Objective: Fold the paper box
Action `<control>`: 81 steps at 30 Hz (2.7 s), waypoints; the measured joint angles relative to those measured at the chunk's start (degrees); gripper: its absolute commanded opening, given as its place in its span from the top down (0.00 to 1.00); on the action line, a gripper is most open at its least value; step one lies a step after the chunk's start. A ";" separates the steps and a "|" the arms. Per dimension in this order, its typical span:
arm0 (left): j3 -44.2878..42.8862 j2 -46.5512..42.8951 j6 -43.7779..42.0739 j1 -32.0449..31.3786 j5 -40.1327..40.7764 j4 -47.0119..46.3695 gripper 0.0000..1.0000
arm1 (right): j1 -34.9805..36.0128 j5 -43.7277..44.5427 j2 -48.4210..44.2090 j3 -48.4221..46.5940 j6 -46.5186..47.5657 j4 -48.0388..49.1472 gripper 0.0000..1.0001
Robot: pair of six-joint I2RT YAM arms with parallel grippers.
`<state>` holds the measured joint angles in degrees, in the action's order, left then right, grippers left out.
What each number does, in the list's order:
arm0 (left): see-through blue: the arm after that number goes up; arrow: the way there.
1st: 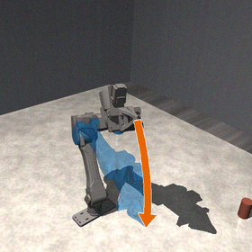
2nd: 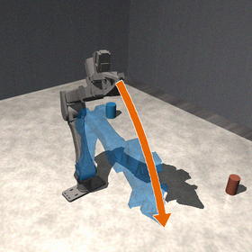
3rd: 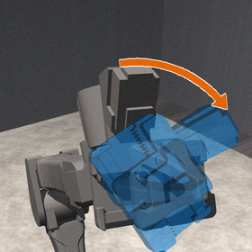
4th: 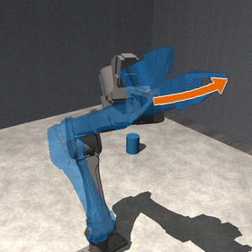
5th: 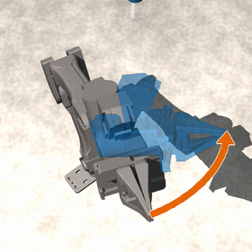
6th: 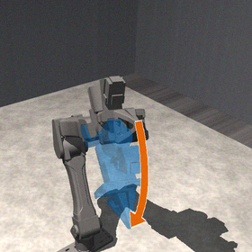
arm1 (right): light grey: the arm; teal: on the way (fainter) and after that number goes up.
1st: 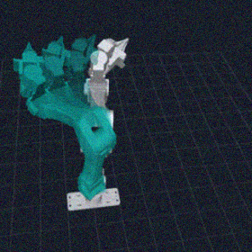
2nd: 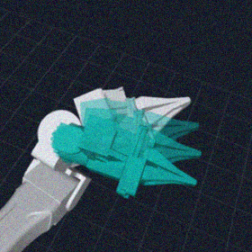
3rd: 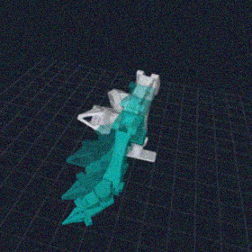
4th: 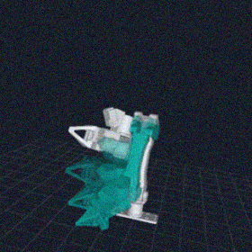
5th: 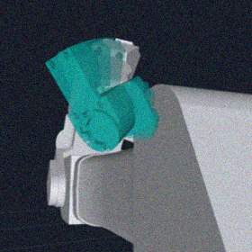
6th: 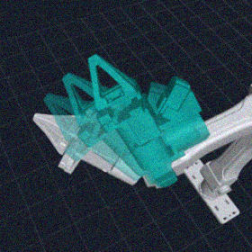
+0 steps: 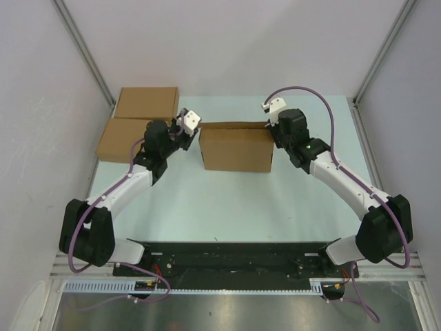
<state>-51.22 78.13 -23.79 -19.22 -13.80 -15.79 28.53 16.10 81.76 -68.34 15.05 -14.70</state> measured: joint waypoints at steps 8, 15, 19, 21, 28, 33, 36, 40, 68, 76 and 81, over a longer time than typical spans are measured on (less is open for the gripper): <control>-0.92 2.16 0.87 0.02 -1.01 0.07 0.88 | 0.28 0.00 -0.02 0.00 0.02 0.00 0.92; -1.46 2.23 1.95 -0.04 -1.36 0.59 0.97 | 0.68 1.05 -0.02 0.00 0.02 -0.15 0.92; -1.99 1.77 3.34 -0.92 -0.92 1.77 0.94 | 1.14 2.47 -0.07 0.02 0.00 -0.48 0.92; -1.99 1.40 4.31 -1.53 -0.76 2.03 0.79 | 1.27 3.19 -0.17 0.02 0.00 -0.81 0.93; -2.05 1.05 4.96 -2.43 -0.92 2.40 0.85 | 1.46 3.17 -0.46 0.04 -0.02 -0.87 0.93; -2.25 1.05 5.84 -2.40 -1.16 2.62 0.98 | 1.36 3.02 -0.55 0.09 -0.07 -1.38 0.93; -2.60 1.05 6.32 -2.40 -1.09 3.06 1.00 | 1.31 2.99 -0.96 0.11 -0.39 -1.64 0.92; -3.43 1.05 7.37 -2.40 -1.16 3.19 1.00 | 1.20 2.80 -1.64 0.09 -1.60 -2.56 0.93; -6.67 2.89 10.51 -4.79 -0.09 6.97 1.00 | -5.27 -6.38 3.45 -8.04 -20.50 -10.14 0.94; -8.24 4.15 10.51 -4.79 0.39 7.87 1.00 | -6.01 -6.97 5.77 -10.21 -22.62 -10.23 0.94; -9.51 5.18 10.51 -4.79 0.68 8.48 1.00 | -7.08 -8.24 7.13 -11.80 -24.39 -10.73 0.94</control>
<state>-60.73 83.31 -13.28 -24.01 -13.13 -7.31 21.45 7.86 88.88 -80.14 -9.34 -25.43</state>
